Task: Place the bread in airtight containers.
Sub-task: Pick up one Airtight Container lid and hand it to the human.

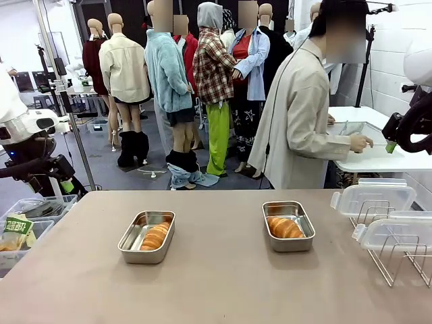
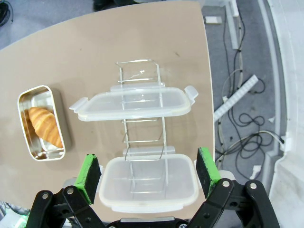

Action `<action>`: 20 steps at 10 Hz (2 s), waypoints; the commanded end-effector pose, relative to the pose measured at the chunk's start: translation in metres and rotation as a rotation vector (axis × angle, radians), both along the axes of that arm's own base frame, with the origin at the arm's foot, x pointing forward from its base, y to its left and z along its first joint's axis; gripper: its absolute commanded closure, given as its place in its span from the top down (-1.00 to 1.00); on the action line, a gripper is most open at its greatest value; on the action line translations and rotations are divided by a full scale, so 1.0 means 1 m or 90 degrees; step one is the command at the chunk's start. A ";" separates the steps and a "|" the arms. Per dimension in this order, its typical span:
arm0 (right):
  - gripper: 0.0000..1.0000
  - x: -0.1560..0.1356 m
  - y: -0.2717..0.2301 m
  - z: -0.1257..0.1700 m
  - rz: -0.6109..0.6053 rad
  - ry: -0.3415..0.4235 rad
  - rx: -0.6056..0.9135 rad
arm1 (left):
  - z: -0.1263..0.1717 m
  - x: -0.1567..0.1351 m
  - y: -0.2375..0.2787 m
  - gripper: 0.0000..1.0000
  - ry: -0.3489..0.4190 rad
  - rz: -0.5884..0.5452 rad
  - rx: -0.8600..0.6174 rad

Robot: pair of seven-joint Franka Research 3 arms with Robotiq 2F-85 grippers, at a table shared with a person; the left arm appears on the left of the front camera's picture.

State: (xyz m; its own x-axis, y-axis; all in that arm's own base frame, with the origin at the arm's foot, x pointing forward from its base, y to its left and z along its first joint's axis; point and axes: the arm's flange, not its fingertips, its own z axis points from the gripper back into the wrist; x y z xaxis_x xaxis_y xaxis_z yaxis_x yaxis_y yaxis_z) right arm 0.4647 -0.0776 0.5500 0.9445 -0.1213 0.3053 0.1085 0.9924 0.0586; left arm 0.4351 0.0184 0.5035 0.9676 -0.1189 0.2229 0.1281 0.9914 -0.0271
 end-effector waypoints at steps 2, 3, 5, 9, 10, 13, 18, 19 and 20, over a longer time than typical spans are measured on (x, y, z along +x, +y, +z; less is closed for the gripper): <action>1.00 -0.001 0.002 0.000 -0.007 0.002 -0.005 | 0.000 0.001 0.002 1.00 0.000 0.001 -0.002; 1.00 -0.001 0.002 0.000 -0.007 0.002 -0.005 | 0.000 0.001 0.002 1.00 0.000 0.001 -0.002; 1.00 -0.001 0.002 0.000 -0.007 0.002 -0.005 | 0.000 0.001 0.002 1.00 0.000 0.001 -0.002; 1.00 -0.001 0.002 0.000 -0.007 0.002 -0.005 | 0.000 0.001 0.002 1.00 0.000 0.001 -0.002; 1.00 -0.001 0.002 0.000 -0.007 0.002 -0.005 | 0.000 0.001 0.002 1.00 0.000 0.001 -0.002; 1.00 -0.001 0.002 0.000 -0.007 0.002 -0.005 | 0.000 0.001 0.002 1.00 0.000 0.001 -0.002; 1.00 -0.001 0.002 0.000 -0.007 0.002 -0.005 | 0.000 0.001 0.002 1.00 0.000 0.001 -0.002; 1.00 -0.001 0.002 0.000 -0.007 0.002 -0.005 | 0.000 0.001 0.002 1.00 0.000 0.001 -0.002; 1.00 -0.001 0.002 0.000 -0.007 0.002 -0.005 | 0.000 0.001 0.002 1.00 0.000 0.001 -0.002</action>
State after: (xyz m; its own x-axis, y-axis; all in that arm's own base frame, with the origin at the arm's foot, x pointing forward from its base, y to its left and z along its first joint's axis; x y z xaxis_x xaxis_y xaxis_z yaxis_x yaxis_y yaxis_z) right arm 0.4647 -0.0776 0.5500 0.9445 -0.1213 0.3053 0.1085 0.9924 0.0586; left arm 0.4351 0.0184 0.5035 0.9676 -0.1189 0.2229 0.1281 0.9914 -0.0271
